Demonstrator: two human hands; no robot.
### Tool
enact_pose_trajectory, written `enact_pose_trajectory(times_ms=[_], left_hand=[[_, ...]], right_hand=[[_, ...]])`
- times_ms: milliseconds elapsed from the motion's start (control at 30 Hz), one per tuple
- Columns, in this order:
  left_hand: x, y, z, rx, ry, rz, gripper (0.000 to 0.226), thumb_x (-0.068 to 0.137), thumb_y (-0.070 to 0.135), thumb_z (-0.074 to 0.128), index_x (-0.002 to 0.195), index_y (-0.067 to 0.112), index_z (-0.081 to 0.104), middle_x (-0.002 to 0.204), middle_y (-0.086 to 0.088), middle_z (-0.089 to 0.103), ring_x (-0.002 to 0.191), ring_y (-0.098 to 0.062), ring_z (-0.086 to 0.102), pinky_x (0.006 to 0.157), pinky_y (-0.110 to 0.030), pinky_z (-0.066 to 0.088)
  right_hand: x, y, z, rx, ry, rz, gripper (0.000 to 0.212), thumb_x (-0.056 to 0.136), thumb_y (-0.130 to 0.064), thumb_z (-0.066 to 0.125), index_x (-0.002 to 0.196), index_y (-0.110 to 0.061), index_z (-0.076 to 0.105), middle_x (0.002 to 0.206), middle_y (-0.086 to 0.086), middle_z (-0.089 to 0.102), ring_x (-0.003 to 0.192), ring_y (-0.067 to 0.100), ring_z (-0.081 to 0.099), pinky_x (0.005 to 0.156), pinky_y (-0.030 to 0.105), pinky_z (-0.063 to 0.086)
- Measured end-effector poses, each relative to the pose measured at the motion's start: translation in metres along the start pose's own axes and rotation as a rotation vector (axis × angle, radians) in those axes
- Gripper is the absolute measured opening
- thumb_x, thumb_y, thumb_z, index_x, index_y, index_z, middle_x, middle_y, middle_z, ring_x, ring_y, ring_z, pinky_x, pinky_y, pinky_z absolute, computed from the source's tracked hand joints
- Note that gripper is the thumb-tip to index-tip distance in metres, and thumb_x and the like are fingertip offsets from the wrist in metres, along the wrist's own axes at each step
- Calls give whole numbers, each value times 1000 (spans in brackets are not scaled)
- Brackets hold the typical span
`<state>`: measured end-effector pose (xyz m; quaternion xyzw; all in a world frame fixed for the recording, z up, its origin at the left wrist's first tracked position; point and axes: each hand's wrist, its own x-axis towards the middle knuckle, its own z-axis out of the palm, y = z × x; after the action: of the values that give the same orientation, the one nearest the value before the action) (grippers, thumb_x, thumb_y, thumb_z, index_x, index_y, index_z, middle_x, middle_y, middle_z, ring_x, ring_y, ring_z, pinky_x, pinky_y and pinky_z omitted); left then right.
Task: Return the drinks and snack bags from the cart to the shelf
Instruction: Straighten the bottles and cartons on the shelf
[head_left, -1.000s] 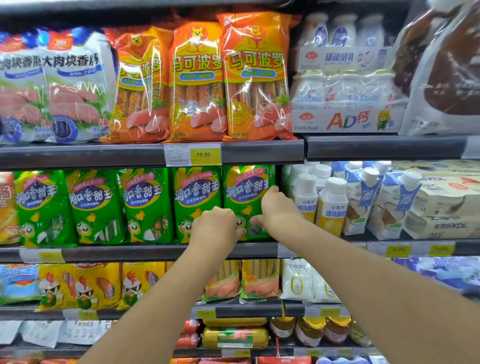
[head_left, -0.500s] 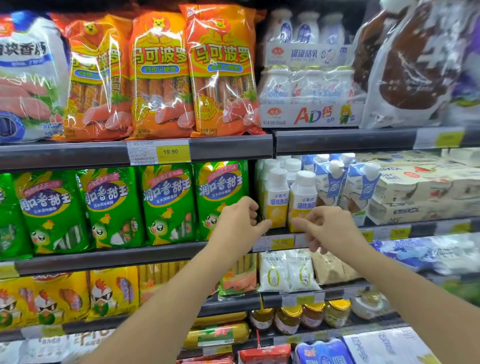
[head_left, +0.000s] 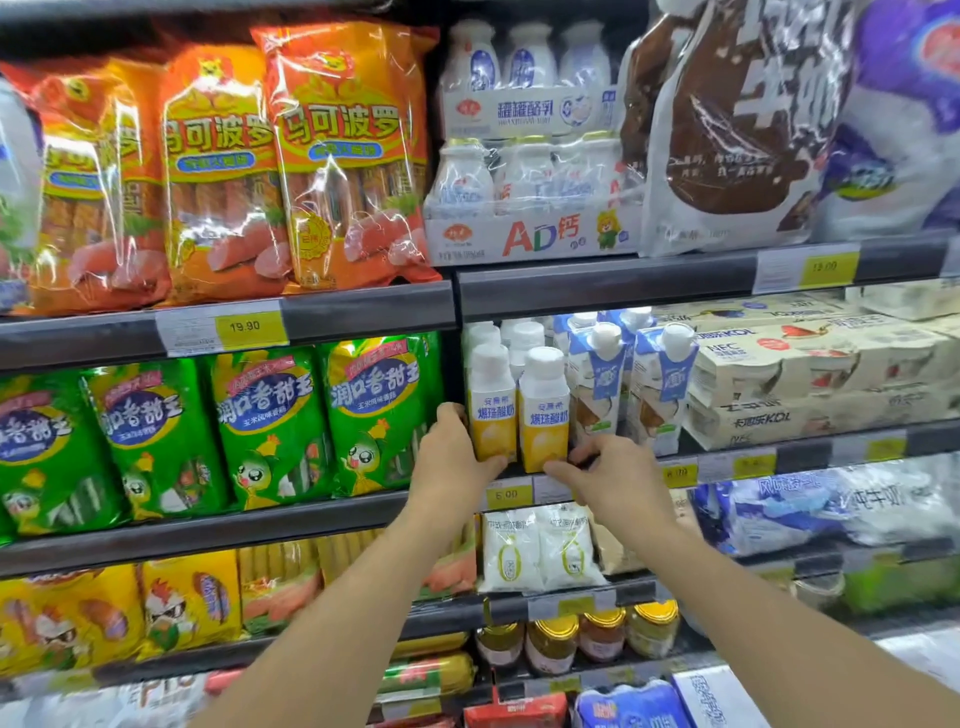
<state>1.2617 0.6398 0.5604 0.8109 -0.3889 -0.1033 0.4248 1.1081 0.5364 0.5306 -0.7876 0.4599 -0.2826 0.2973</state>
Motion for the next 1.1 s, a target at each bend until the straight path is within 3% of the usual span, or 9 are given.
enact_pose_trajectory(times_ms=[200,500,833,1100], left_hand=[[4,0,7,3,29,9,65,72,20,86,121,17,43,114,-2,67,106,-23,64,89,-42,54],[7,-1,7,2,38,48,58,72,17,87,114,17,47,111,0,68,103,-21,64,89,-43,53],[6,-2,2,4,-1,45,55,73,15,86,112,17,47,104,5,64,95,-16,61,81,-32,48],[2,-1,-1,1,-22,48,56,72,15,87,111,20,47,110,2,67,98,-16,63,81,-30,48]], right_hand=[[4,2,4,15,29,23,43,70,-63,76,92,-27,72,82,-8,71,80,15,69,70,34,57],[7,6,10,65,64,47,45,66,-65,76,93,-30,75,78,-12,72,75,9,69,67,32,57],[7,4,11,70,90,63,42,67,-63,77,91,-28,75,87,-11,72,83,12,69,72,32,57],[5,0,10,74,99,75,34,67,-62,78,81,-32,69,78,-11,70,75,11,67,63,30,54]])
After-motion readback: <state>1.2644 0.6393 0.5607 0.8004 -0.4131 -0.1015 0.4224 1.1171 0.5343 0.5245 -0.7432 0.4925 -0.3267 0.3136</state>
